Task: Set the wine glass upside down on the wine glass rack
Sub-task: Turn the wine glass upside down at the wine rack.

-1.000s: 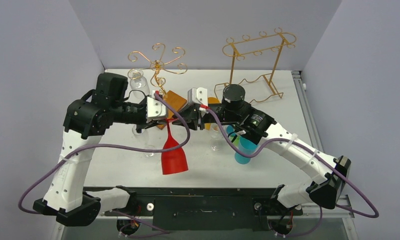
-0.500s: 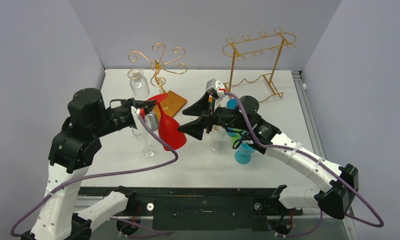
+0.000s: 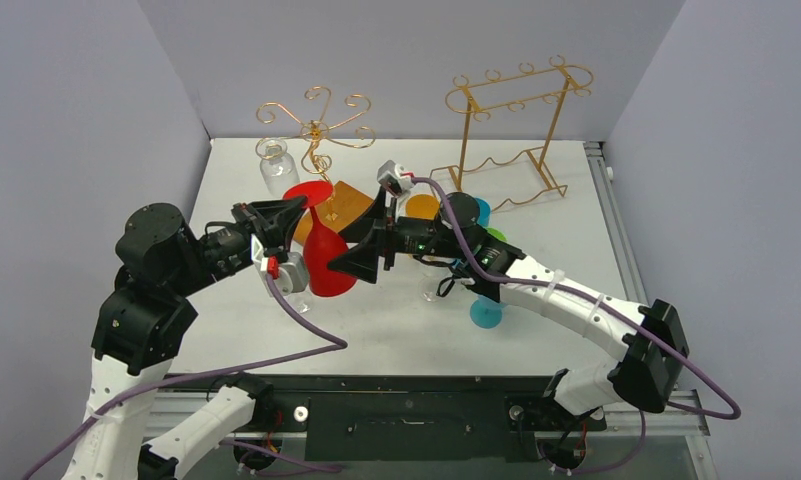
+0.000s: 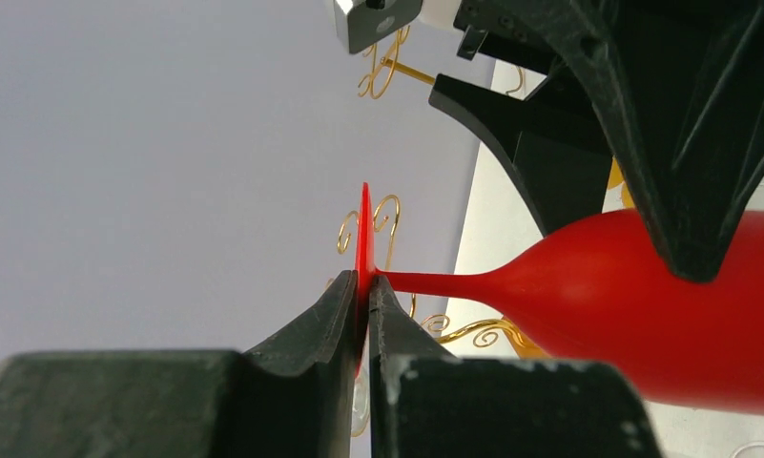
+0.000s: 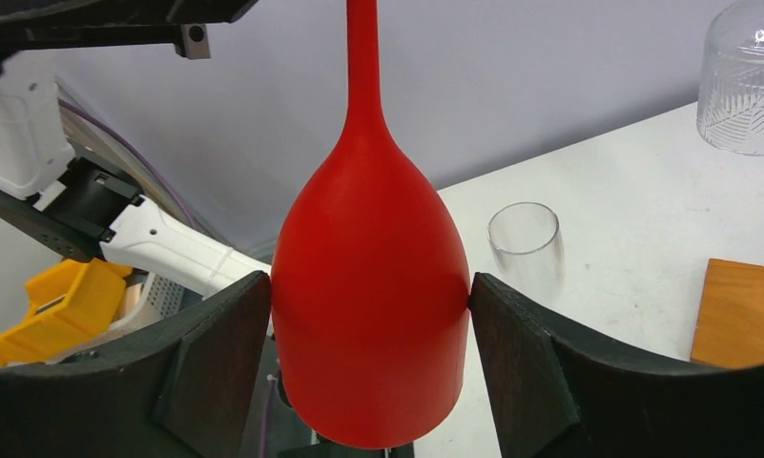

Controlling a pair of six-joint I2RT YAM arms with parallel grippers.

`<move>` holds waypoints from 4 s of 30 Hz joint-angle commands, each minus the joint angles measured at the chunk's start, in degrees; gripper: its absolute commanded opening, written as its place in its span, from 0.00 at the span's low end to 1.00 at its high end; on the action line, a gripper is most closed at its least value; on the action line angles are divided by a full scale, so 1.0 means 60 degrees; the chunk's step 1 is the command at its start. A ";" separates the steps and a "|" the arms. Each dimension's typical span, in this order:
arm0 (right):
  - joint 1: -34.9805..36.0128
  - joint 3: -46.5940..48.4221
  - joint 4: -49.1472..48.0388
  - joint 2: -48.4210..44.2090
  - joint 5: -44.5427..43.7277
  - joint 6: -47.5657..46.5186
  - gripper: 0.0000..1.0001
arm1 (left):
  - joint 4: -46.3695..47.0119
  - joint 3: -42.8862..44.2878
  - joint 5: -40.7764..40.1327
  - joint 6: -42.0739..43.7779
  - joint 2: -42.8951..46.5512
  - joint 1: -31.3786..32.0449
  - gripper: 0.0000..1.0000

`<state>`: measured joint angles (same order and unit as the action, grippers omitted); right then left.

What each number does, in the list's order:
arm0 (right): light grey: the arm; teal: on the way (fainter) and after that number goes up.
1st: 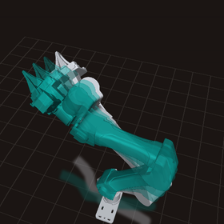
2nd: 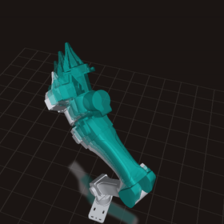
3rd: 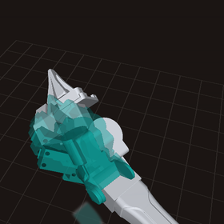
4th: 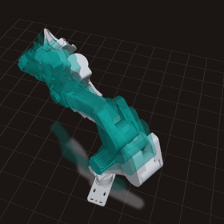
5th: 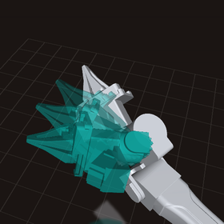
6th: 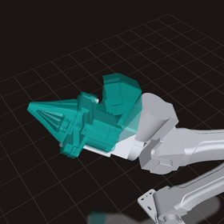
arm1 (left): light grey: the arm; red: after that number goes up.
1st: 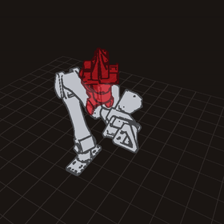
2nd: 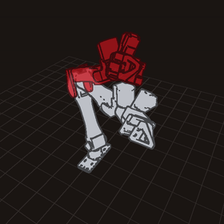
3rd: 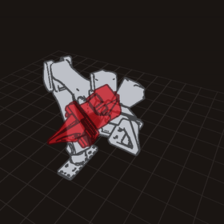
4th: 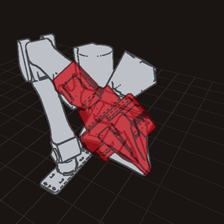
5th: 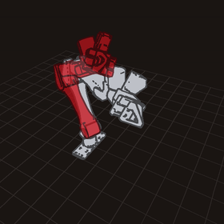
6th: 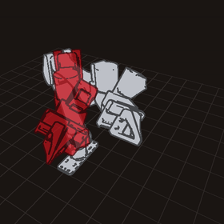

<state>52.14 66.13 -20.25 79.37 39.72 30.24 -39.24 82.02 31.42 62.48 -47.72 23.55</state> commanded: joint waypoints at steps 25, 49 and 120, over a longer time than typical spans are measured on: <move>0.0571 -0.0549 -0.3689 0.0959 0.1319 0.1597 0.76 | 0.3610 -0.0930 -0.0927 -0.0603 0.0479 0.0060 0.02; 0.0904 0.0139 -0.3370 0.2183 0.1343 0.2160 0.77 | 0.5384 -0.1528 -0.1930 -0.0734 0.0456 0.0059 0.01; -0.1018 0.3825 0.0390 0.4859 -0.2478 -0.3129 0.47 | 0.2023 0.0481 -0.5521 -0.6261 -0.0742 0.0074 0.96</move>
<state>45.10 85.60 -16.19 107.72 24.77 13.56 -27.40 81.78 2.28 26.68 -51.83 23.92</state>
